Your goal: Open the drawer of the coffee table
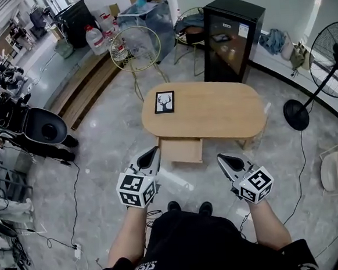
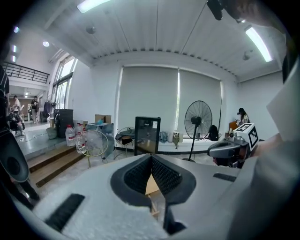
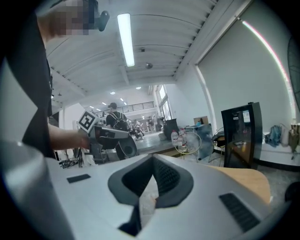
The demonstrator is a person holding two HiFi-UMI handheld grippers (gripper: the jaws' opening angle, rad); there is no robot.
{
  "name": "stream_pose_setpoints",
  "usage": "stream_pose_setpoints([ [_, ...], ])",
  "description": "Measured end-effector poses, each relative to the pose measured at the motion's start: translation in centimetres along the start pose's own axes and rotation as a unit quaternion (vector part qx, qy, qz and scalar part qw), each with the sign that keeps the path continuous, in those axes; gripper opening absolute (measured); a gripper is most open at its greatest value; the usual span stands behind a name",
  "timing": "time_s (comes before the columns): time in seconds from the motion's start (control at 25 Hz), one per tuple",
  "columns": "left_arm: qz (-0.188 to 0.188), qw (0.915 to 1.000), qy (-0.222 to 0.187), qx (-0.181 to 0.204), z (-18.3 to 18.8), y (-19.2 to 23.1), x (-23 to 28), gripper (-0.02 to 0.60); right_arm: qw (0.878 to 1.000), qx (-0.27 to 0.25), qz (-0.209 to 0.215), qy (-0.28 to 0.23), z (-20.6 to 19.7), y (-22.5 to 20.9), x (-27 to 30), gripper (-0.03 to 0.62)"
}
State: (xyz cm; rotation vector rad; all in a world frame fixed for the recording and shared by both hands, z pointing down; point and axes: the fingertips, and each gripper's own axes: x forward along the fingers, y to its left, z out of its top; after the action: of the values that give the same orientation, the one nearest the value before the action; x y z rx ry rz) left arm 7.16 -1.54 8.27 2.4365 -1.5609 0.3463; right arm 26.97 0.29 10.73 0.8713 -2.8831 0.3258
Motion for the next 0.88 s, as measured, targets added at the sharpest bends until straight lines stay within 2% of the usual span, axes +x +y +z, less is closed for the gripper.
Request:
stream_pose_setpoints([
  [0.16,-0.016,0.9993,-0.023,-0.025,1.6,1.1,-1.1,0.009,1.0,-0.03,0.003,-0.004,1.7,0.8,1.4,0.003],
  [0.36,-0.015,0.9986,-0.047,0.019,5.0,4.1,-1.1,0.009,0.997,-0.017,-0.028,-0.073,8.1,0.0,2.9,0.003],
  [0.48,-0.004,0.9973,-0.069,0.022,7.1,5.8,-1.7,0.009,0.994,-0.03,-0.05,-0.089,11.1,-0.2,3.2,0.003],
  [0.68,0.01,0.9971,-0.076,0.001,5.6,7.2,-2.7,0.009,0.991,-0.088,-0.055,-0.089,13.4,0.7,3.5,0.003],
  [0.88,0.029,0.9962,-0.072,-0.039,4.3,8.2,-2.9,0.009,0.99,-0.095,-0.054,-0.083,13.4,0.5,3.4,0.002],
])
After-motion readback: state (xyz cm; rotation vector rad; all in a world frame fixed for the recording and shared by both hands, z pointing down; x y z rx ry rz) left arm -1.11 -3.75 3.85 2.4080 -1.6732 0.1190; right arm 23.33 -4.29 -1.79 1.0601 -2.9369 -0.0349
